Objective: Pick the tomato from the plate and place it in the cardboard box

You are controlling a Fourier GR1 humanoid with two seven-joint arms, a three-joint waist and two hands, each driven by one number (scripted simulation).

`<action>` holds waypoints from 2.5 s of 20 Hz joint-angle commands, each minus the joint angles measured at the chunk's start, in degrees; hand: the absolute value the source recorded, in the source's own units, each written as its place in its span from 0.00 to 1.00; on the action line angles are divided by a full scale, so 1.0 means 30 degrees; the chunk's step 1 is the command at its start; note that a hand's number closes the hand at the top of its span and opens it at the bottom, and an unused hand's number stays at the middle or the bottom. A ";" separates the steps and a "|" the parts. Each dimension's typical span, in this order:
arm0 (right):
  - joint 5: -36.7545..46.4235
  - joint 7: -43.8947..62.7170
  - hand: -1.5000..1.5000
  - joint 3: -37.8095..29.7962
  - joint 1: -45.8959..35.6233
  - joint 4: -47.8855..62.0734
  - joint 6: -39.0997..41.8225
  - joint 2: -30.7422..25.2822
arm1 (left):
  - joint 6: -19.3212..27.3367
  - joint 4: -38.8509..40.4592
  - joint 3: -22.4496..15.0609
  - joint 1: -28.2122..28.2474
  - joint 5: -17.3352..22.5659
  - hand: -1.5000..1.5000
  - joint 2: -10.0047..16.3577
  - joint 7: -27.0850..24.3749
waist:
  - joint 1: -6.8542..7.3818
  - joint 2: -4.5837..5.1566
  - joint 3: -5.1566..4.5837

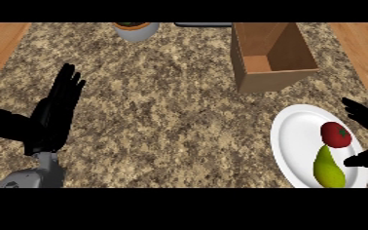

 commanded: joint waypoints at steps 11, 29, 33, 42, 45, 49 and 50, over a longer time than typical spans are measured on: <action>0.1694 -0.1406 1.00 0.0645 -0.0258 0.0518 -0.1211 0.0889 | -0.0075 -0.1161 -0.0134 0.0755 -0.0811 0.50 -0.0701 0.0501 | 0.0022 -0.0005 -0.0001; 0.8547 0.1922 1.00 0.5989 -0.5003 -0.4077 -0.8994 0.5634 | -0.0938 0.0411 -0.0886 -0.1026 -0.0918 0.50 -0.0985 0.0318 | 0.2639 0.0001 -0.0306; 1.1780 0.5432 1.00 0.8653 -0.7624 -0.4365 -1.0587 0.8159 | -0.1237 0.0480 -0.1582 -0.1275 -0.0940 0.50 -0.1323 0.0357 | 0.3485 -0.0007 -0.0308; 1.4033 1.5754 1.00 1.3744 -1.4892 -0.2908 -1.1227 1.1314 | -0.1130 0.1126 -0.1303 -0.2102 -0.0741 0.50 -0.1385 0.0654 | 0.3181 0.0163 -0.0099; 1.3645 1.8871 1.00 1.4078 -1.5947 -0.3368 -1.4089 1.1339 | -0.1072 0.1404 -0.1158 -0.2461 -0.0933 0.50 -0.1251 0.0371 | 0.2860 0.0172 -0.0071; 1.4306 2.3000 1.00 1.5010 -1.8560 -0.2597 -1.5671 1.1353 | -0.0473 0.1960 -0.1287 -0.2444 -0.1374 0.50 -0.1707 0.0116 | 0.2250 0.0168 -0.0079; 1.4742 2.3932 1.00 1.5029 -1.8688 -0.2158 -1.6255 1.1355 | -0.0448 0.1503 -0.1028 -0.2134 -0.1340 0.50 -0.1432 0.0155 | 0.2085 0.0110 -0.0066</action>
